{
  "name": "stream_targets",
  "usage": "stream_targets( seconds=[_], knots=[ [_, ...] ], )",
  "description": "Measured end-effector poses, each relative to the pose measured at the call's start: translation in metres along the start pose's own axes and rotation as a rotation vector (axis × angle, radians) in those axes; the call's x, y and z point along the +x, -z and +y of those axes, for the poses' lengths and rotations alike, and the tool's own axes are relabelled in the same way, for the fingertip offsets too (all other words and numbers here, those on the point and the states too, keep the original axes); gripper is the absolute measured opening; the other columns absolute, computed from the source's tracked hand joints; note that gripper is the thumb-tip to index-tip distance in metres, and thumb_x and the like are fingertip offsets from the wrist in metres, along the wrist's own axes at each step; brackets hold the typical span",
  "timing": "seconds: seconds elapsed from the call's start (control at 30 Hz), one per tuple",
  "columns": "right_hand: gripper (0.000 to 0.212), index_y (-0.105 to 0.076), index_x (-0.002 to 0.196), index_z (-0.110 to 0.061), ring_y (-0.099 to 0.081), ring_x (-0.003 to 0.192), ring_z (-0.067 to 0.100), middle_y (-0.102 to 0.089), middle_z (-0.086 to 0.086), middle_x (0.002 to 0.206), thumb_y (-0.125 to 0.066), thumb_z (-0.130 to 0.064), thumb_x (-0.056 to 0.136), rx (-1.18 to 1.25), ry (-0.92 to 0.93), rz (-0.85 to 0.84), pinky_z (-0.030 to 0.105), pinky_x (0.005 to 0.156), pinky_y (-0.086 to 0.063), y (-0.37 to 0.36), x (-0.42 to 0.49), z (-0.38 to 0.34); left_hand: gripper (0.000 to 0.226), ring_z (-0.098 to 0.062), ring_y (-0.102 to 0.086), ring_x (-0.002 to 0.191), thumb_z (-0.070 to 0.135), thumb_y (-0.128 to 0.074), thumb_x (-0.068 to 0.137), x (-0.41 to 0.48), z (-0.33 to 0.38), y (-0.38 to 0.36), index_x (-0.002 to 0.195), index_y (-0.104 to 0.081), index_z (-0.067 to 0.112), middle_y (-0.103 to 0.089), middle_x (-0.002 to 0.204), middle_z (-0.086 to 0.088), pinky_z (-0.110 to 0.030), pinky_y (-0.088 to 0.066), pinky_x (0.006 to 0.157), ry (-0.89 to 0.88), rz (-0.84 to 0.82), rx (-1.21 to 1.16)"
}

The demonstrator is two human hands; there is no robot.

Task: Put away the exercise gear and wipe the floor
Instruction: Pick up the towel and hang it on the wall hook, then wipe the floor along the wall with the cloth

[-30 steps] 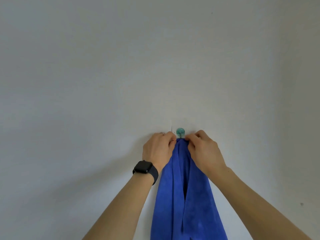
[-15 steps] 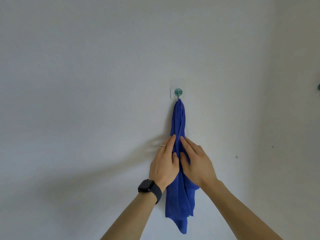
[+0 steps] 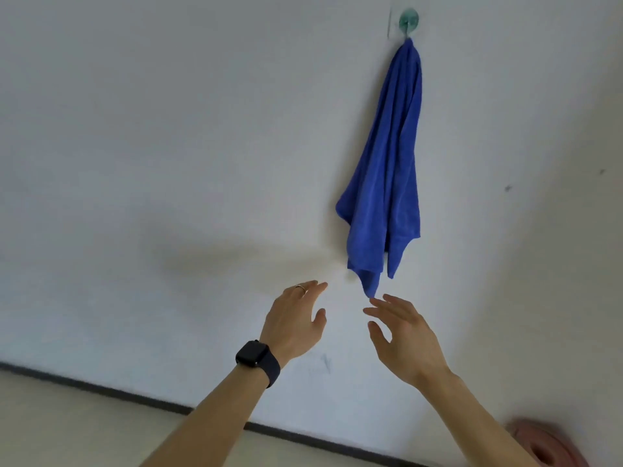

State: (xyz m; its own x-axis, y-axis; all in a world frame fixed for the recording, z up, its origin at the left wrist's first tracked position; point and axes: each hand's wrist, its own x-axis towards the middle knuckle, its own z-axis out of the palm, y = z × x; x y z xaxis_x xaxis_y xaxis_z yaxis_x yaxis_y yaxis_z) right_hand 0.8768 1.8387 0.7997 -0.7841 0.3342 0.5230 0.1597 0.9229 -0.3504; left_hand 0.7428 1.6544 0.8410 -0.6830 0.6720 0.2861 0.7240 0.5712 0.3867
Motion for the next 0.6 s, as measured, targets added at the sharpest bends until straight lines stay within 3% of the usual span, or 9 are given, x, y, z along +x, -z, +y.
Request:
stream_targets(
  seconds=[0.17,0.4,0.6],
  knots=[
    [0.024,-0.073,0.113,-0.035,-0.049,0.132,0.011,-0.066,-0.017,0.126,-0.072,-0.031,0.088,0.112,0.139,-0.128,0.035,0.096,-0.051,-0.021,-0.051,-0.021,0.051,-0.015,-0.028,0.146,0.036,-0.045,0.100,-0.108,-0.038,-0.019,0.150,-0.037,0.031,-0.039,0.154,0.008,-0.032,-0.023,0.118,0.287,-0.004,0.133],
    [0.030,-0.070,0.117,-0.040,-0.042,0.137,0.009,-0.063,-0.019,0.130,-0.051,-0.047,0.094,0.298,0.383,-0.459,0.037,0.104,-0.043,-0.064,-0.132,-0.085,0.051,-0.014,-0.031,0.144,0.038,-0.045,0.100,-0.314,-0.041,-0.027,0.149,-0.039,0.031,-0.042,0.153,0.004,-0.035,-0.025,0.118,0.777,-0.081,0.254],
    [0.045,-0.067,0.123,-0.038,-0.045,0.137,0.013,-0.063,-0.015,0.133,-0.037,-0.056,0.094,0.428,0.824,-0.723,0.041,0.106,-0.045,-0.066,-0.220,-0.208,0.050,-0.011,-0.024,0.147,0.039,-0.041,0.101,-0.508,0.017,0.003,0.150,-0.035,0.036,-0.037,0.155,0.008,-0.032,-0.017,0.120,1.254,0.048,0.275]
  ],
)
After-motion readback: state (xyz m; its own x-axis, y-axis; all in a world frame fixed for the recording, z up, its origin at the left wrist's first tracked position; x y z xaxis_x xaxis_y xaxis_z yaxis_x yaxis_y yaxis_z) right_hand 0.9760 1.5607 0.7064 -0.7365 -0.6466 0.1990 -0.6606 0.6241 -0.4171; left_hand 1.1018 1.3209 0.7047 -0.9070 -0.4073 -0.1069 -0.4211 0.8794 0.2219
